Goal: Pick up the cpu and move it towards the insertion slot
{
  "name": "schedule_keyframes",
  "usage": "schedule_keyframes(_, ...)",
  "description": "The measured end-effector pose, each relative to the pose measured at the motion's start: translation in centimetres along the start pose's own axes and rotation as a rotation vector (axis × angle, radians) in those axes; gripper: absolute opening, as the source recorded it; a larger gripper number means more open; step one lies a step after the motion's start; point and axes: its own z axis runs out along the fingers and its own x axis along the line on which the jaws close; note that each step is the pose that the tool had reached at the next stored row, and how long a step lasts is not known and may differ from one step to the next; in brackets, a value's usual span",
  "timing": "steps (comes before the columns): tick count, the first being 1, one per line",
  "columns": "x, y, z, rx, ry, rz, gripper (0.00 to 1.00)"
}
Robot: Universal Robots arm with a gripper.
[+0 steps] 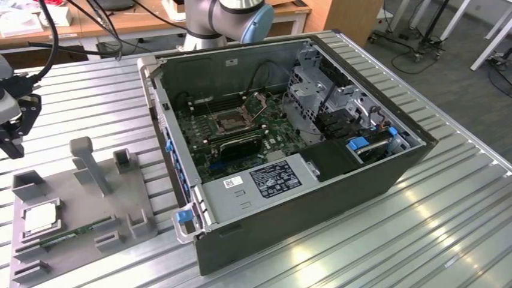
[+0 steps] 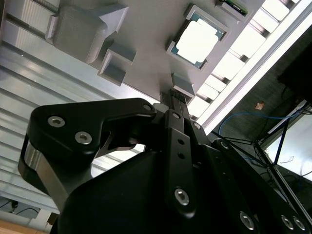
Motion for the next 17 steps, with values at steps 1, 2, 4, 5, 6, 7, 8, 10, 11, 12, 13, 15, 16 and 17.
schedule_keyframes(1,0.00,0.00,0.02,0.0000,0.0000,0.000,0.11)
schedule_keyframes(2,0.00,0.00,0.06,-0.0001,-0.0001,0.000,0.11)
schedule_keyframes(4,0.00,0.00,0.14,0.0000,0.0000,0.000,0.11)
schedule_keyframes(5,0.00,-0.01,0.20,-0.0001,-0.0001,0.000,0.11)
schedule_keyframes(6,0.00,-0.01,0.26,0.0000,0.0000,0.000,0.11)
schedule_keyframes(7,0.00,-0.01,0.34,0.0000,0.0001,0.000,0.11)
schedule_keyframes(8,0.00,-0.02,0.43,0.0000,0.0000,0.000,0.11)
schedule_keyframes(10,0.00,-0.02,0.63,0.0000,0.0000,0.000,0.11)
schedule_keyframes(11,0.00,-0.03,0.74,0.0000,0.0000,0.000,0.11)
schedule_keyframes(12,0.00,-0.03,0.86,0.0000,0.0000,0.000,0.11)
schedule_keyframes(13,0.00,-0.04,0.99,0.0000,0.0000,0.000,0.11)
schedule_keyframes(15,0.00,-0.04,1.23,0.0000,0.0000,0.000,0.11)
schedule_keyframes(16,0.00,-0.05,1.34,0.0000,0.0000,0.000,0.11)
schedule_keyframes(17,0.00,-0.05,1.47,0.0000,-0.0001,0.000,0.11)
